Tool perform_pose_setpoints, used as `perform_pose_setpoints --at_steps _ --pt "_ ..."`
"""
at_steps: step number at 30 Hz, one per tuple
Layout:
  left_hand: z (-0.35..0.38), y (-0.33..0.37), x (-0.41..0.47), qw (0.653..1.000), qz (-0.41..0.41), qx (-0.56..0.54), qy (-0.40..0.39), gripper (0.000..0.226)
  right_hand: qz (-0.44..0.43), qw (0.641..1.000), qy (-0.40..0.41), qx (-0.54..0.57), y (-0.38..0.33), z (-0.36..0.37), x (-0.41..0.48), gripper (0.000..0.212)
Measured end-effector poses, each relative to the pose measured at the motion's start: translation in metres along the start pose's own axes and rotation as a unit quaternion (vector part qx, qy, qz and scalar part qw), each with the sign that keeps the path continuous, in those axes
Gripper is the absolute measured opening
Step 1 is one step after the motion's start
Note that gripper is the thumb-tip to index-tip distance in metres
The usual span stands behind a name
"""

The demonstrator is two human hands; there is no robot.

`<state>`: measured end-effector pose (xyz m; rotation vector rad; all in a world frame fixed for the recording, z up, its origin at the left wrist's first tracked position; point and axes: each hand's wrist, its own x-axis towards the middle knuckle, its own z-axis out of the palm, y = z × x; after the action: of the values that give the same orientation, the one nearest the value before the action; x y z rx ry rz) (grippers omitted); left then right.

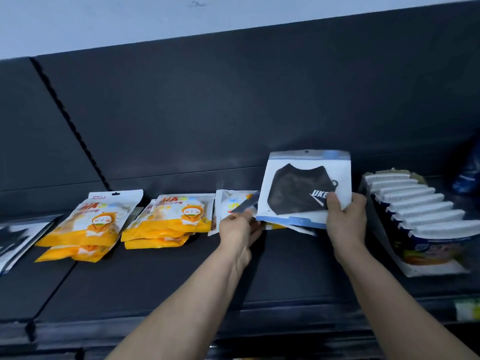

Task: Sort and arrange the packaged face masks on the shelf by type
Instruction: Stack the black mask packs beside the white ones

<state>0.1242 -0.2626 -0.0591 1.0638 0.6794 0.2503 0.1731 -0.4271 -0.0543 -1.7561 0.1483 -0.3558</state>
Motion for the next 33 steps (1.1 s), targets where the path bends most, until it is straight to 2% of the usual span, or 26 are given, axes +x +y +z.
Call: perform_pose_setpoints --at_steps 2,4,6,9,12,15,20,24,26,28,33 --pt "0.007 -0.007 0.001 0.999 -0.024 0.031 -0.014 0.010 -0.034 0.999 0.023 0.020 -0.005 -0.009 0.000 0.032" --pt "0.011 -0.015 0.006 0.999 -0.011 0.048 0.007 0.017 -0.055 0.997 0.036 0.037 -0.009 -0.014 -0.001 0.029" --pt "0.010 -0.013 0.010 0.989 0.087 0.099 0.075 0.016 -0.060 0.995 0.045 0.067 -0.011 -0.015 -0.003 0.024" --pt "-0.003 0.014 0.007 0.926 0.282 0.198 0.155 0.015 -0.041 0.993 0.041 0.105 -0.012 -0.006 -0.008 0.019" --pt "-0.035 0.049 -0.002 0.871 0.369 0.243 0.213 0.019 -0.006 0.991 -0.013 0.133 -0.015 0.018 -0.023 0.019" --pt "-0.087 0.071 -0.007 0.859 0.360 0.258 0.259 0.019 0.017 0.984 -0.087 0.157 -0.023 0.054 -0.050 0.019" --pt "-0.202 0.091 -0.028 0.872 0.299 0.211 0.324 0.019 0.052 0.959 -0.195 0.200 -0.049 0.123 -0.117 0.023" --pt "-0.318 0.114 -0.058 0.871 0.258 0.171 0.381 0.020 0.047 0.937 -0.268 0.219 -0.072 0.179 -0.195 0.022" --pt "-0.377 0.125 -0.070 0.870 0.248 0.170 0.390 0.034 0.061 0.927 -0.297 0.219 -0.078 0.204 -0.231 0.022" --pt "-0.435 0.135 -0.081 0.867 0.237 0.166 0.405 0.039 0.070 0.921 -0.319 0.213 -0.084 0.232 -0.266 0.022" --pt "-0.523 0.156 -0.109 0.856 0.216 0.196 0.428 0.030 0.065 0.915 -0.344 0.203 -0.104 0.288 -0.333 0.032"
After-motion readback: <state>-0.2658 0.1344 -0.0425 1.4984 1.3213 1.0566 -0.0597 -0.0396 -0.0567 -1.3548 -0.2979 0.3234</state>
